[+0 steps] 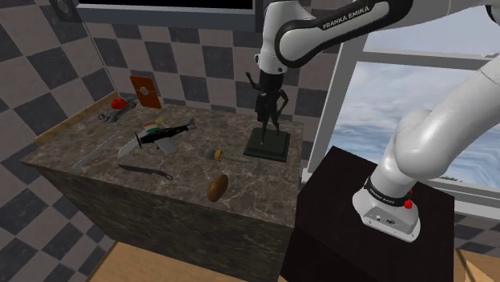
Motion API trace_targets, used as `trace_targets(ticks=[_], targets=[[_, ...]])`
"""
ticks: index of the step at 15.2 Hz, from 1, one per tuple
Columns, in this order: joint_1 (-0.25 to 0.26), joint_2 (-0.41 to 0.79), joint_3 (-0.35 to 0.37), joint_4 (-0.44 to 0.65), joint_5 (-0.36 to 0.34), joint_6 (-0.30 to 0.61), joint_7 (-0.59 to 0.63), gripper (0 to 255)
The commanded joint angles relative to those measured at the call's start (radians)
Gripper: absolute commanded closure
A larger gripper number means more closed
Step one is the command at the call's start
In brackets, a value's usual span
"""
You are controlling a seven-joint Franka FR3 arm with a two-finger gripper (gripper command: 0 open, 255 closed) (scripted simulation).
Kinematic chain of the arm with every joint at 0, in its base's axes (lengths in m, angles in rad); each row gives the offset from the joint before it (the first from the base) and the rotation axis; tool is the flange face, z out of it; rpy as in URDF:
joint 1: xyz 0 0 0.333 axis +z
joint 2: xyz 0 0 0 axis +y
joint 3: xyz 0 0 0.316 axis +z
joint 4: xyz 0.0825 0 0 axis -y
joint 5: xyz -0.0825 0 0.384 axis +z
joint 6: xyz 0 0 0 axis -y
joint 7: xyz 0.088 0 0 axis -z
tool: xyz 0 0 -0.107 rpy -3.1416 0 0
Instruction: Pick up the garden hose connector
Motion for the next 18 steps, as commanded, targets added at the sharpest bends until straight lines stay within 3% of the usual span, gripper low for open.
trace_targets(ticks=[1, 15, 18], targets=[[0.005, 0.081, 0.010, 0.023, -0.002, 0.055, -0.002, 0], [0.068, 0.601, 0.068, 0.255, -0.082, 0.309, 0.057, 0], [0.071, 0.629, 0.067, 0.256, -0.086, 0.335, 0.058, 0]])
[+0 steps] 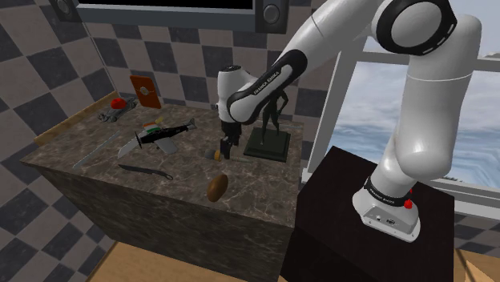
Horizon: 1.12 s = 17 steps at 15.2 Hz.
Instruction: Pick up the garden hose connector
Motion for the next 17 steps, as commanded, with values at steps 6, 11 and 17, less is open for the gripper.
trace_targets(ticks=[6, 11, 17], targets=[[0.006, 0.071, -0.004, -0.005, -0.009, 0.076, 0.003, 0], [0.007, 0.072, -0.004, -0.003, -0.010, 0.076, 0.004, 255], [0.006, 0.072, -0.004, -0.005, -0.009, 0.076, 0.003, 255]])
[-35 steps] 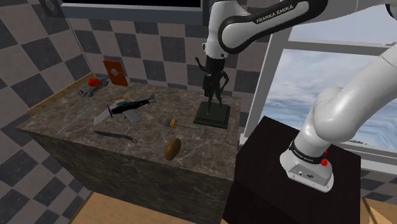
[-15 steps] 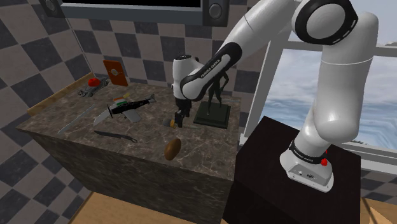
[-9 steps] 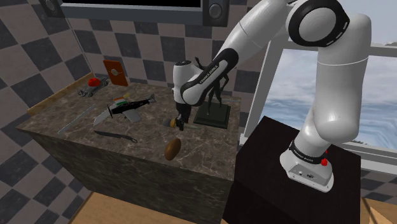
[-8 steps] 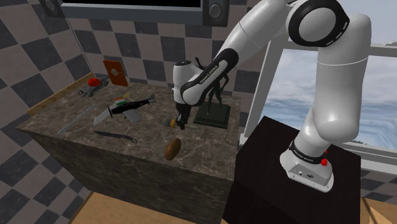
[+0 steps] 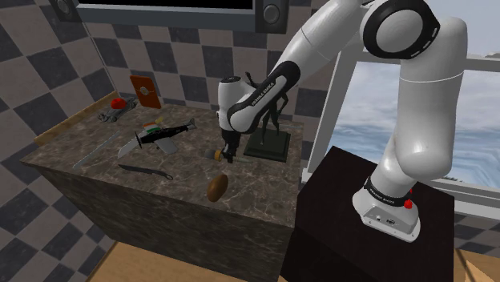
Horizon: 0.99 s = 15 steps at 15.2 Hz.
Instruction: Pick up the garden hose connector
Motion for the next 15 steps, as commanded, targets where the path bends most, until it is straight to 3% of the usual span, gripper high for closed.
trace_targets(ticks=[1, 15], targets=[[-0.001, -0.011, 0.001, 0.000, 0.001, -0.011, 0.000, 255], [-0.009, -0.141, 0.008, 0.034, 0.016, -0.175, -0.001, 255]])
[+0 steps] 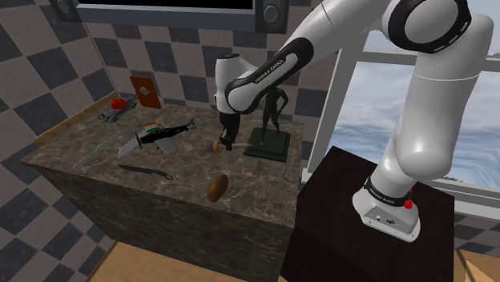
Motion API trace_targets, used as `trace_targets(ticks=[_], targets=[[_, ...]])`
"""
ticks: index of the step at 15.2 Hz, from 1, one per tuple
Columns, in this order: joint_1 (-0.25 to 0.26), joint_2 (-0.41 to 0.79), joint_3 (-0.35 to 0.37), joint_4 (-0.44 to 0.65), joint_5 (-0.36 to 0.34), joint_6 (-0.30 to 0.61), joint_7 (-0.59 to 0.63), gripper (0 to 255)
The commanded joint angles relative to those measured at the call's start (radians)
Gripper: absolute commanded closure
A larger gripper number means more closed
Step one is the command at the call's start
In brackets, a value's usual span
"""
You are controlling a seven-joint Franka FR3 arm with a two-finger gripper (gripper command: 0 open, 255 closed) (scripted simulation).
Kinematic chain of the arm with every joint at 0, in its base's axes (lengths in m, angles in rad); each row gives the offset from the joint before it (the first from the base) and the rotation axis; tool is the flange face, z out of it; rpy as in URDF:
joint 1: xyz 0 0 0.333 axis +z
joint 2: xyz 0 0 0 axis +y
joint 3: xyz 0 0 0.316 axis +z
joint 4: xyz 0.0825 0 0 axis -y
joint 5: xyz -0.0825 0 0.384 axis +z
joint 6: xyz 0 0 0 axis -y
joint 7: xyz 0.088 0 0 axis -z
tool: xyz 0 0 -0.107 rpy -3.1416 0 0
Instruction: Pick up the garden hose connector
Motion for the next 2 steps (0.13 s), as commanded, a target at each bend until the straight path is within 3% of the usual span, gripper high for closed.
trace_targets(ticks=[1, 2], targets=[[-0.001, -0.012, 0.000, 0.003, 0.001, -0.016, -0.001, 255], [-0.001, -0.012, 0.000, 0.003, 0.001, -0.016, -0.001, 255]])
